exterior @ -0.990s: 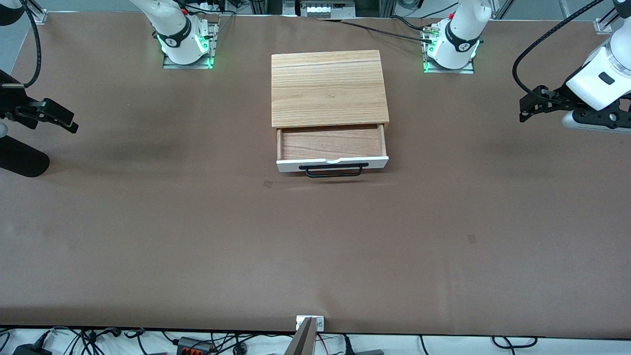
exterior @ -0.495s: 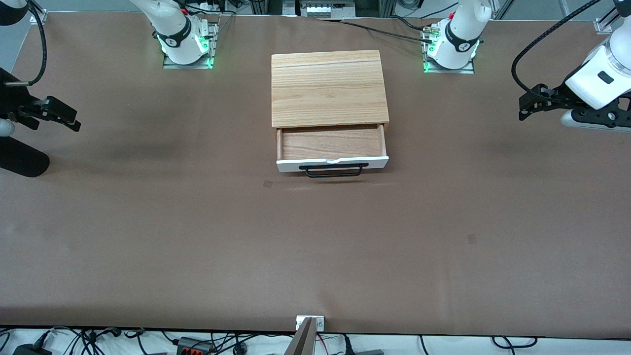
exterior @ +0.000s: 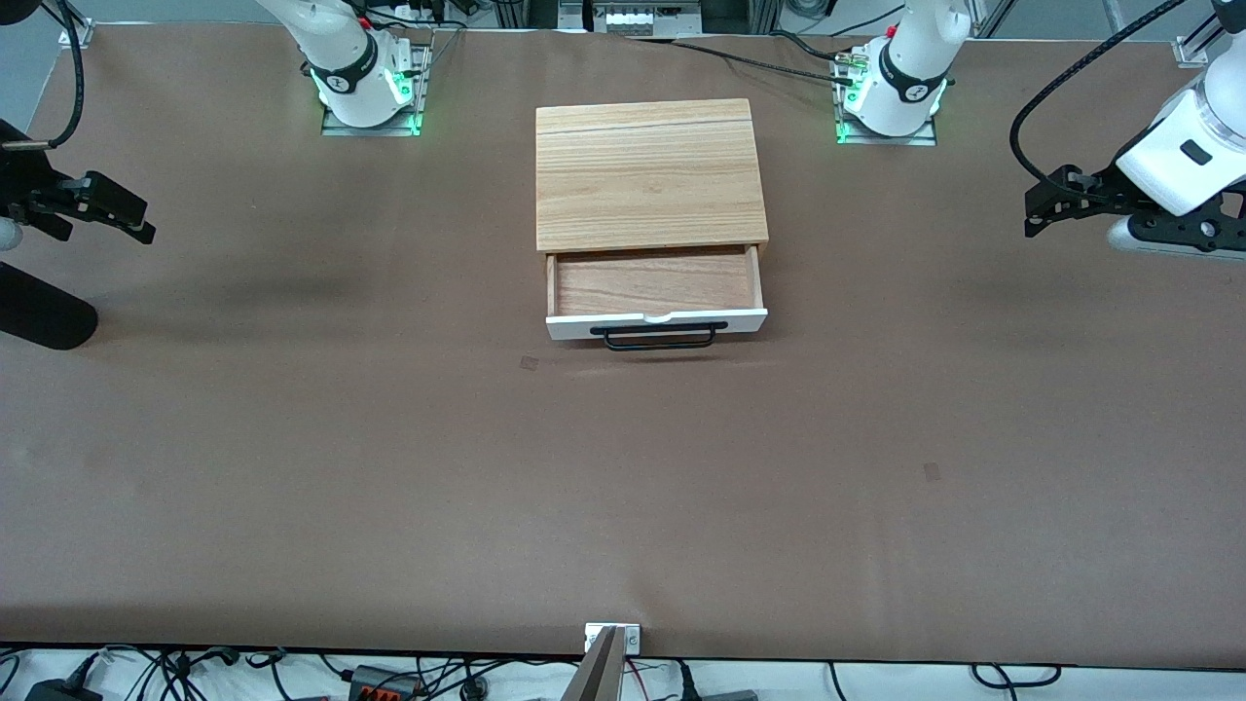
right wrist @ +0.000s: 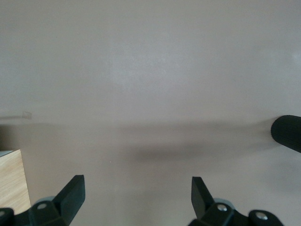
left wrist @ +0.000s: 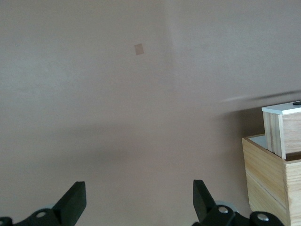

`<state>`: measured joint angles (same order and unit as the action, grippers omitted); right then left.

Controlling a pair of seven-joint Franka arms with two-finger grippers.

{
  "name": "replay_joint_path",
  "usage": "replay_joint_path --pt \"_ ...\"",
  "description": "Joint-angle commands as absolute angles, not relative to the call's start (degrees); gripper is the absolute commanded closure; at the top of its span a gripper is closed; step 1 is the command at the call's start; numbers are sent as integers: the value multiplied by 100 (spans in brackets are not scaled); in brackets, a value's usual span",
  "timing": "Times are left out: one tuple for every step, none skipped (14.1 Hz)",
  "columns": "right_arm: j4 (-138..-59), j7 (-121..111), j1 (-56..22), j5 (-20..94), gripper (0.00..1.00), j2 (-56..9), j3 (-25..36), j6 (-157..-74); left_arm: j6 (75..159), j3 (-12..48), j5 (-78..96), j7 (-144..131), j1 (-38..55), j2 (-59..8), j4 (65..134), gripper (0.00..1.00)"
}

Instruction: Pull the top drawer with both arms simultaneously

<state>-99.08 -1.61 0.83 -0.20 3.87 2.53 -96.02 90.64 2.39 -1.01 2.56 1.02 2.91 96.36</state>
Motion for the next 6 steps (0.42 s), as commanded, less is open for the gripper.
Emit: replay_joint_path --pt "-10011 -211 97 -79 0 448 220 -9624 8851 202 -18 237 105 202 9440 0" --pt "-10011 -211 97 -79 0 448 220 -9650 8851 202 -18 237 114 202 9439 0" --pt "-10011 -211 97 -88 0 440 220 -9685 8851 211 -26 237 114 202 9439 0" --pt "-10002 -211 97 -97 0 439 220 -9712 8851 220 -26 237 114 202 9439 0" --pt "-10002 -211 97 -97 0 422 220 -9721 8851 228 -26 229 123 202 9439 0" --pt "-9993 -220 97 -97 0 422 220 -9721 8851 237 -26 220 123 202 9439 0"
